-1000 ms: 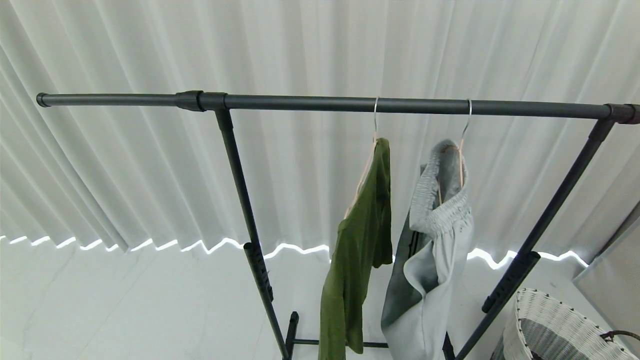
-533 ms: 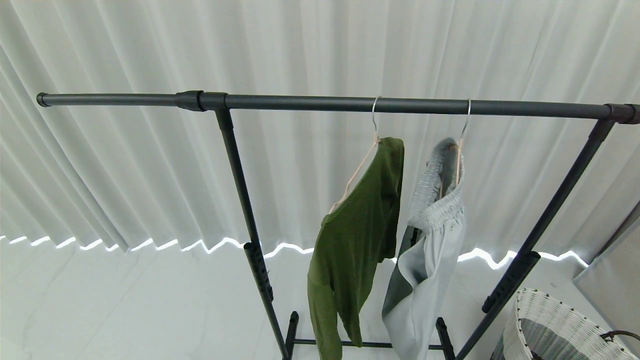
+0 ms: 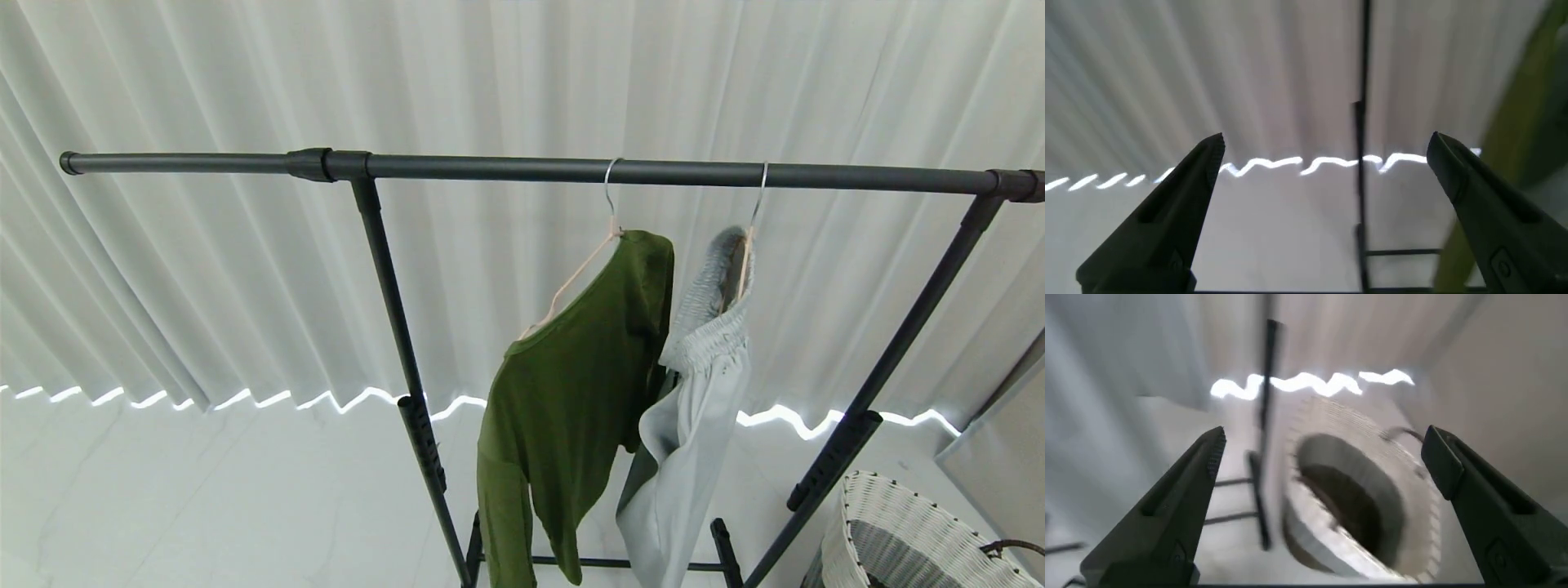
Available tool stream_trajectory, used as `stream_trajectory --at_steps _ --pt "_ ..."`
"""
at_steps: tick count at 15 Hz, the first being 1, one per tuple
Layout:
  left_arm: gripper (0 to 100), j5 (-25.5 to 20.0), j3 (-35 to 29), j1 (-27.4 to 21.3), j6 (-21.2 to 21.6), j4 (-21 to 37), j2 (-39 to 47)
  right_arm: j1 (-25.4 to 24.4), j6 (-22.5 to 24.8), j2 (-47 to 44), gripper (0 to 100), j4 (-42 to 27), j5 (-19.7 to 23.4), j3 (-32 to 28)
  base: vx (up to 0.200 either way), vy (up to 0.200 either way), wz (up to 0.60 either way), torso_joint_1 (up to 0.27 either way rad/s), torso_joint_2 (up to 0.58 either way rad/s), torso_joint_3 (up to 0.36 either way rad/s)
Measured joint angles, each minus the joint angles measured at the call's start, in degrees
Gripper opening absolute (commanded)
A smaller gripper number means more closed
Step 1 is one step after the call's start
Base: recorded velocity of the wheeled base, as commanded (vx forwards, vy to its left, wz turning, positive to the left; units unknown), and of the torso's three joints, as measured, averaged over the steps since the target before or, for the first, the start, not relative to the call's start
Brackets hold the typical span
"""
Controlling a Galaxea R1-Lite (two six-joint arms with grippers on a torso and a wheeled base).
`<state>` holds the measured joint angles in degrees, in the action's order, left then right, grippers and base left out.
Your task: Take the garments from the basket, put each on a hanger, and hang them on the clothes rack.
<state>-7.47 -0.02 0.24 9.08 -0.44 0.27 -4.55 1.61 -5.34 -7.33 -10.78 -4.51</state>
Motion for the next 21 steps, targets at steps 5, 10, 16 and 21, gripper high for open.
stream_trajectory --at_steps 5,10,16,21 --pt "100 0.34 -0.18 -0.11 -3.34 1.72 -0.24 -1.99 1.94 -0.02 100 4.88 17.07 2.51 0.000 0.000 0.00 0.000 0.00 0.000" --pt "100 0.37 -0.24 -0.09 -3.45 1.80 -0.24 2.93 2.06 -0.80 100 4.90 7.33 2.73 0.000 0.000 0.00 0.000 0.00 0.000" --pt "100 0.37 -0.24 -0.09 -3.47 1.78 -0.24 10.89 0.49 -0.17 100 5.80 17.88 3.02 0.000 0.000 0.00 0.000 0.00 0.000" --pt "100 0.37 -0.24 -0.09 -3.45 1.78 -0.24 11.02 -4.14 -0.11 100 11.09 10.29 4.29 0.000 0.000 0.00 0.000 0.00 0.000"
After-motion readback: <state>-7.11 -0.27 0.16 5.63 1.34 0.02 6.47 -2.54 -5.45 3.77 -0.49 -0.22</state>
